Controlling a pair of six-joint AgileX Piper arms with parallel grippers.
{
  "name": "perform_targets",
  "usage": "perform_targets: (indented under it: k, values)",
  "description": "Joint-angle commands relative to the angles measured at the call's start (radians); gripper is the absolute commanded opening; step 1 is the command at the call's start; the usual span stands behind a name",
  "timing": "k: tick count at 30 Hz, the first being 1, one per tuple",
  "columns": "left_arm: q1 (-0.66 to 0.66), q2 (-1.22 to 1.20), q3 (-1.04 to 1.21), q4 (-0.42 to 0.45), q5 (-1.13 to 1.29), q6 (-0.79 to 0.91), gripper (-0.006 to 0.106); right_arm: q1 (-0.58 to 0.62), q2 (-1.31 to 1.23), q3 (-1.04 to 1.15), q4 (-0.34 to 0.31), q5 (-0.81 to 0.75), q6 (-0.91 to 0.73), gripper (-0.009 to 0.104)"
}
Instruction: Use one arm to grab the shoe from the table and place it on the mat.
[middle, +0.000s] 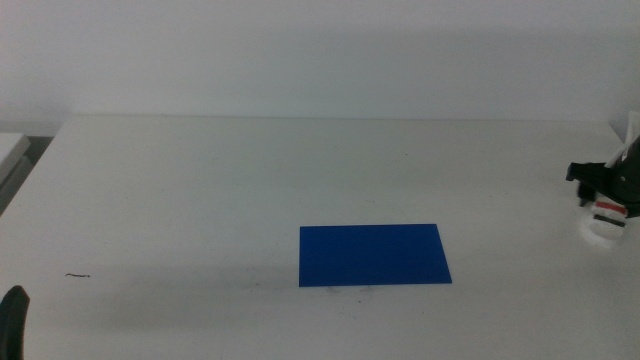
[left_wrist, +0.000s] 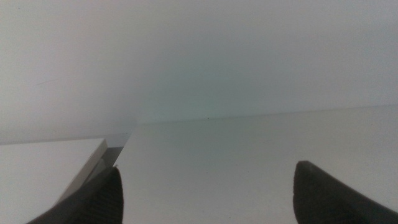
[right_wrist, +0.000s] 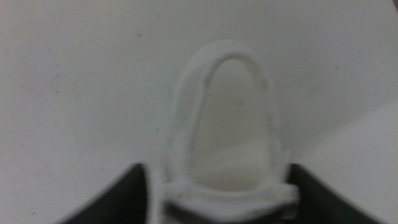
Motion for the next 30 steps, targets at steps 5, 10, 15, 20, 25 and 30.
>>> perform_targets:
  k: [5, 10, 15, 20, 25, 30]
  values:
    - [0.0, 0.005, 0.0, -0.004, -0.012, -0.001, 0.094, 0.032, -0.061, -0.009, -0.008, 0.075, 0.032, 0.007]
    - [0.0, 0.005, 0.0, -0.004, -0.012, -0.001, 0.094, 0.245, -0.197, -0.009, -0.014, 0.206, 0.126, 0.006]
    - [0.0, 0.005, 0.0, -0.004, -0.012, -0.001, 0.094, 0.507, -0.205, -0.052, -0.029, 0.218, 0.277, 0.006]
    - [0.0, 0.005, 0.0, -0.004, -0.012, -0.001, 0.094, 0.682, -0.116, -0.129, -0.05, 0.237, 0.397, 0.006]
    - [0.0, 0.005, 0.0, -0.004, -0.012, -0.001, 0.094, 0.713, -0.07, -0.146, -0.05, 0.228, 0.447, 0.006]
    - [0.0, 0.005, 0.0, -0.004, -0.012, -0.001, 0.094, 0.713, -0.07, -0.146, -0.051, 0.228, 0.447, 0.006]
